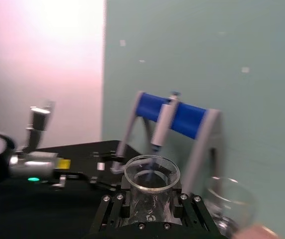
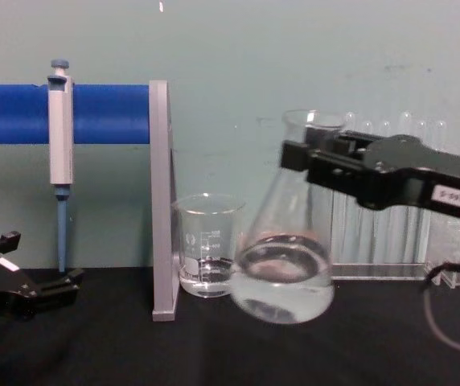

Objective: Grasp the erlenmeyer flask with one hand, shake it three times, then place it back.

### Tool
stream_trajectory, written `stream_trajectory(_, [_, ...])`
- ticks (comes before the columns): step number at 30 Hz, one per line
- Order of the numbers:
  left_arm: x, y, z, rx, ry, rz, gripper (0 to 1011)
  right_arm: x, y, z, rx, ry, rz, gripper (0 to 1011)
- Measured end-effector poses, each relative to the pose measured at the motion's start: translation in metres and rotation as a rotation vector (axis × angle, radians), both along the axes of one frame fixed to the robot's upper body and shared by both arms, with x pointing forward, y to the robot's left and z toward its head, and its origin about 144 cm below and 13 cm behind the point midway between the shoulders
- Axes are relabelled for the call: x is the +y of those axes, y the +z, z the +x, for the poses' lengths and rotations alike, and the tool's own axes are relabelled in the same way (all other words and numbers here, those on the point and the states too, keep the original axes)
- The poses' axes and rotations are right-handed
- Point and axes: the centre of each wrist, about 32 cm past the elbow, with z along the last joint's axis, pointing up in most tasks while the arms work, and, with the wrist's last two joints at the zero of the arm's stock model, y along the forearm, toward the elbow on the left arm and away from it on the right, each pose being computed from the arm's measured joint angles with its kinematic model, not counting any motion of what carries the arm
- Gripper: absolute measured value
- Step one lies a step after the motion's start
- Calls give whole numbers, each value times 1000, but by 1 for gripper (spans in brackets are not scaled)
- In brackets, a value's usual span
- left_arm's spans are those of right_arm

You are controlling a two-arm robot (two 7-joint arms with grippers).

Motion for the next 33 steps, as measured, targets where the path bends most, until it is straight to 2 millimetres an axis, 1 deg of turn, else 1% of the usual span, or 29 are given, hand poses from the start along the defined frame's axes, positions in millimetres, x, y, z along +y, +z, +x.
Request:
stream_trajectory(3, [0, 0, 0, 0, 0, 0, 1001, 13, 0, 2, -1, 79, -11, 449])
stream_trajectory(10, [0, 0, 0, 0, 0, 0, 1001, 33, -1, 3, 2, 191, -20, 448])
stream_trajectory(17, [0, 0, 0, 0, 0, 0, 1001, 42, -4, 3, 11, 233, -20, 449])
stream_trajectory(24, [0, 0, 0, 0, 0, 0, 1001, 37, -5, 2, 7, 200, -14, 448])
stream_trajectory(27, [0, 0, 0, 0, 0, 0, 1001, 30, -4, 0, 0, 154, -8, 448])
stream_trajectory(29, [0, 0, 0, 0, 0, 0, 1001, 20, -3, -4, -5, 89, -2, 448])
stream_trajectory(33, [0, 0, 0, 0, 0, 0, 1001, 7, -1, -7, -10, 14, 2, 449])
